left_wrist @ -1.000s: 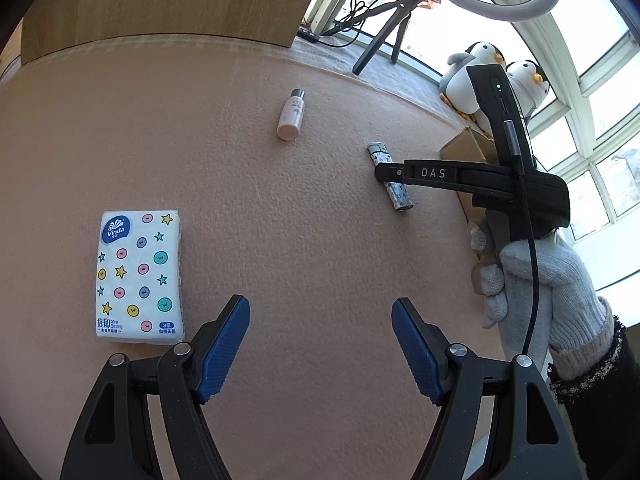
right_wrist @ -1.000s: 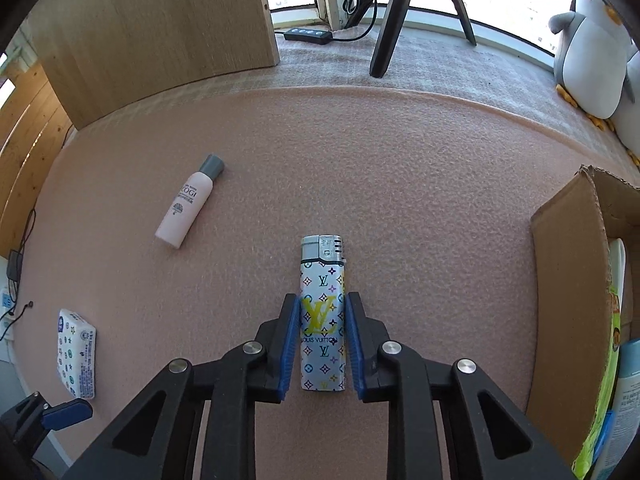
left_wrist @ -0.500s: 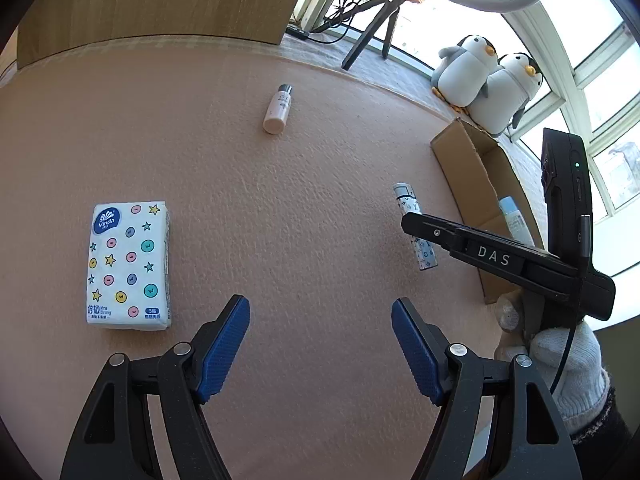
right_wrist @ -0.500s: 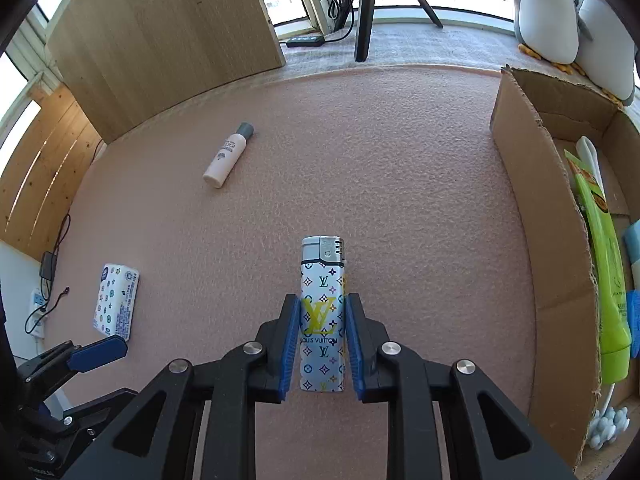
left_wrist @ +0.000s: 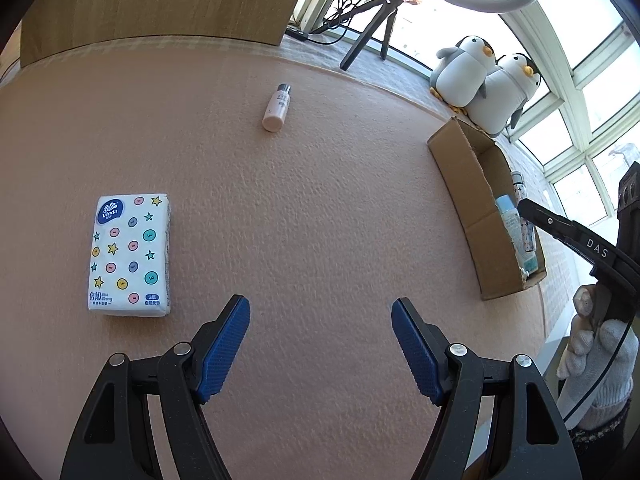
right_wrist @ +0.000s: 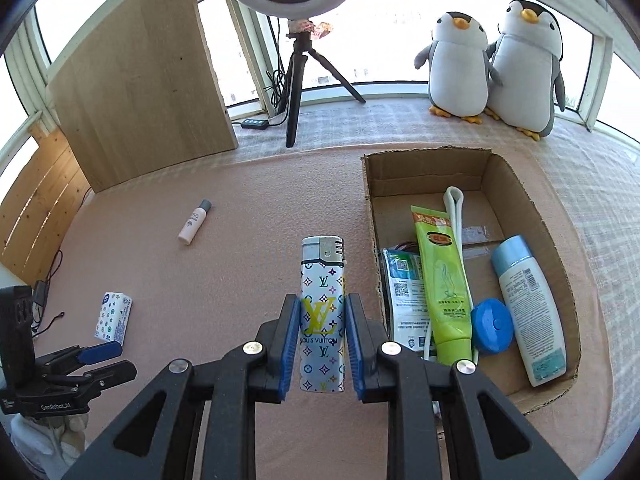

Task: Organize objects
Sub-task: 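Carry the lighter into the box and open the right tool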

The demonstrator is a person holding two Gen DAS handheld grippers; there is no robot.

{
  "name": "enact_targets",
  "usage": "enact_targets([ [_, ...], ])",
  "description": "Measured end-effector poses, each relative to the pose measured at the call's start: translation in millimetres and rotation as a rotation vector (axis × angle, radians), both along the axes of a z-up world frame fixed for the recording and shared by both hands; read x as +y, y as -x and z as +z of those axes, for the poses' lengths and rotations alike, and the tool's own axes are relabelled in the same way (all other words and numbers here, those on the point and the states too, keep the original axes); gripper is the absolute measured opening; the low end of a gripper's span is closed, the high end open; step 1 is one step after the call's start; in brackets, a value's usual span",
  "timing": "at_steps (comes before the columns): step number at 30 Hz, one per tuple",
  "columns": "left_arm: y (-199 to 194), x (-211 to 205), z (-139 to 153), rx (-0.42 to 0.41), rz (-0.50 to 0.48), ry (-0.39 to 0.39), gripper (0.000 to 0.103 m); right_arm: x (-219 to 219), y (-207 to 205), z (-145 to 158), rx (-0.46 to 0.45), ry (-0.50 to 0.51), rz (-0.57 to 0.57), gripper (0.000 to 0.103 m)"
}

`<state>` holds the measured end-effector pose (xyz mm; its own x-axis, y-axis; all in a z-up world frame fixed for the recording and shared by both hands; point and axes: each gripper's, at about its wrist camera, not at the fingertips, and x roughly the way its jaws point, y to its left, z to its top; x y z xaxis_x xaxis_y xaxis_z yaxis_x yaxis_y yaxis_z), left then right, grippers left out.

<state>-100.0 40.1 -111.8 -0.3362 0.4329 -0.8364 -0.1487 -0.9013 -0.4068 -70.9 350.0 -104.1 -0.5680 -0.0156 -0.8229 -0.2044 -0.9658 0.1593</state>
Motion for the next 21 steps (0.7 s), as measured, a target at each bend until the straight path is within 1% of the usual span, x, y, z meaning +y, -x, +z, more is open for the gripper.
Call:
enact_targets([
  [7,-2,7,1,0.003,-0.016,0.004,0.076,42,-13,-9,-0.015,-0.002,-0.107,0.020],
  [12,-3,12,3,0.004,-0.028,0.007,0.076,55,-16,-17,-0.037,-0.004,-0.133,0.020],
  [15,-4,12,4,0.005,-0.030,0.008,0.076,59,-18,-18,-0.033,-0.008,-0.147,0.021],
  [16,-5,12,4,0.005,-0.031,0.008,0.076,60,-18,-18,-0.034,-0.011,-0.151,0.025],
  [17,-5,12,4,0.004,-0.032,0.007,0.076,60,-18,-18,-0.037,-0.018,-0.161,0.035],
  [19,-5,11,4,0.004,-0.031,0.005,0.076,61,-20,-15,-0.031,-0.043,-0.184,0.048],
  [21,-5,11,4,0.004,-0.032,0.009,0.076,61,-21,-13,-0.020,-0.051,-0.183,0.048],
])
